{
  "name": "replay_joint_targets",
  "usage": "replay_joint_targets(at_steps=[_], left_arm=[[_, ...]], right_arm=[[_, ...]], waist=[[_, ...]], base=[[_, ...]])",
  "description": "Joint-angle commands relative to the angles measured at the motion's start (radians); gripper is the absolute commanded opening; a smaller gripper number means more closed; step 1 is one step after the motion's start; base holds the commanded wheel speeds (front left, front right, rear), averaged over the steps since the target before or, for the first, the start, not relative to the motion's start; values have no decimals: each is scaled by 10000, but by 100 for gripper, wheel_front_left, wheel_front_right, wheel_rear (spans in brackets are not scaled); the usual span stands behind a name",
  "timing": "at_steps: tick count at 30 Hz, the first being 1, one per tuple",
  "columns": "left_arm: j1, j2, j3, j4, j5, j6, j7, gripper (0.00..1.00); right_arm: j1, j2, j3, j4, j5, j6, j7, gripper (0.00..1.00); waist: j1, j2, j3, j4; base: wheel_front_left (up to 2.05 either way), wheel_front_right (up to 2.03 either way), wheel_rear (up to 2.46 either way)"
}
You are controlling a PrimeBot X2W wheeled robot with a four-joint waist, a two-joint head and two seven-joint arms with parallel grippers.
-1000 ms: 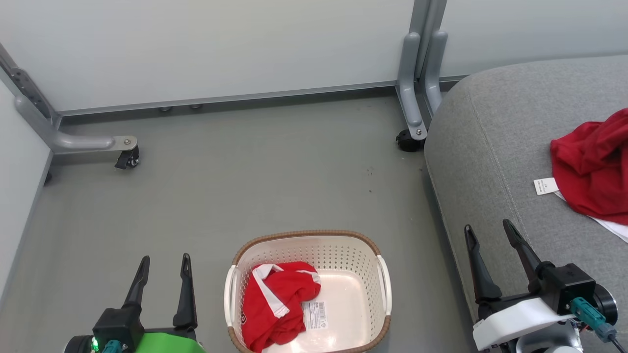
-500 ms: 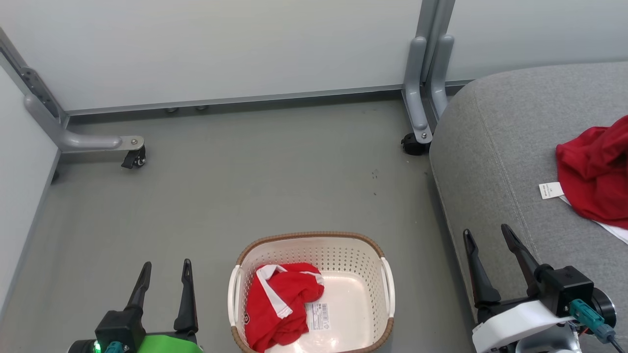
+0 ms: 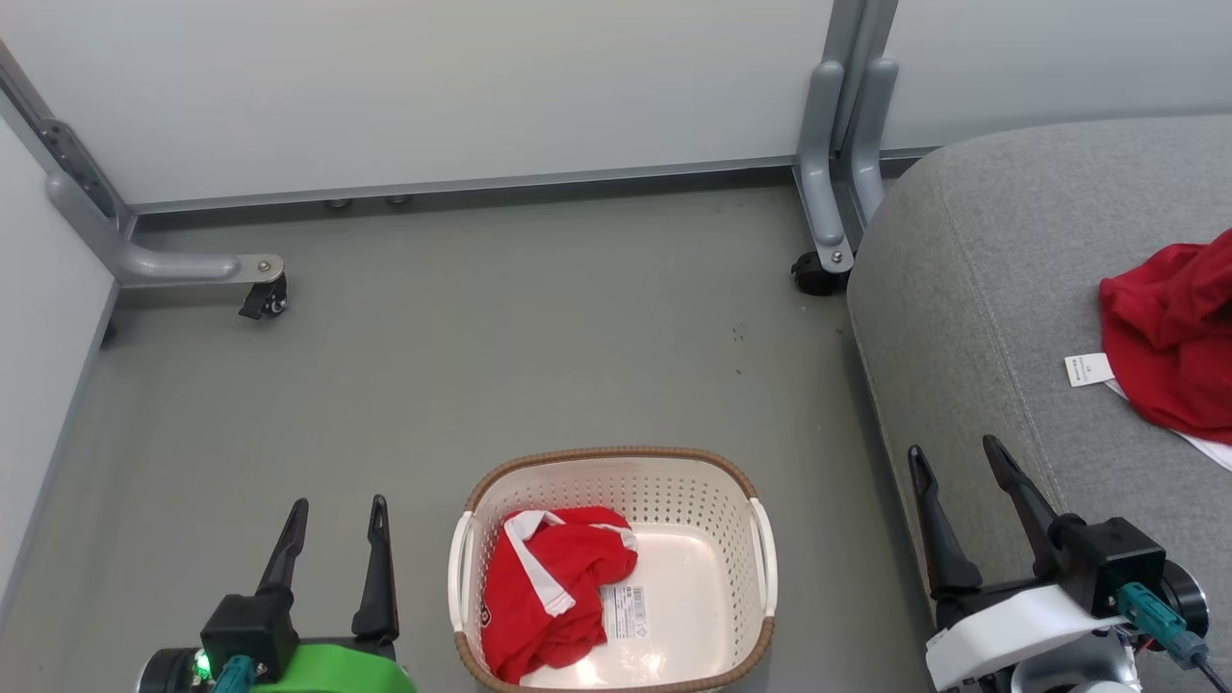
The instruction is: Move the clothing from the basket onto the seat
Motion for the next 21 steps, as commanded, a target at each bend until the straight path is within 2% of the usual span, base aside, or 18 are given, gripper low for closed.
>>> replay_joint_targets(at_steps=[1,10,21], left_arm=[[-306,4,-71,75,178,-44,-7,100],[-2082,7,-1506,1091,480,-218,-7,100],[-4828,22,-3673,3920,385,117,-9,100]], right_arm=[[-173,-17,-31,-67,31,-1,-60,100],[-813,-17,-4,-522,-160,-1,-62,100],[-1916,-85,310,-966,-124,-1,-266,100]], waist=[[1,0,141,6],[1,0,1512,-104],[1,0,3797,-656]], base=[[0,0,0],[0,0,0],[0,0,0]])
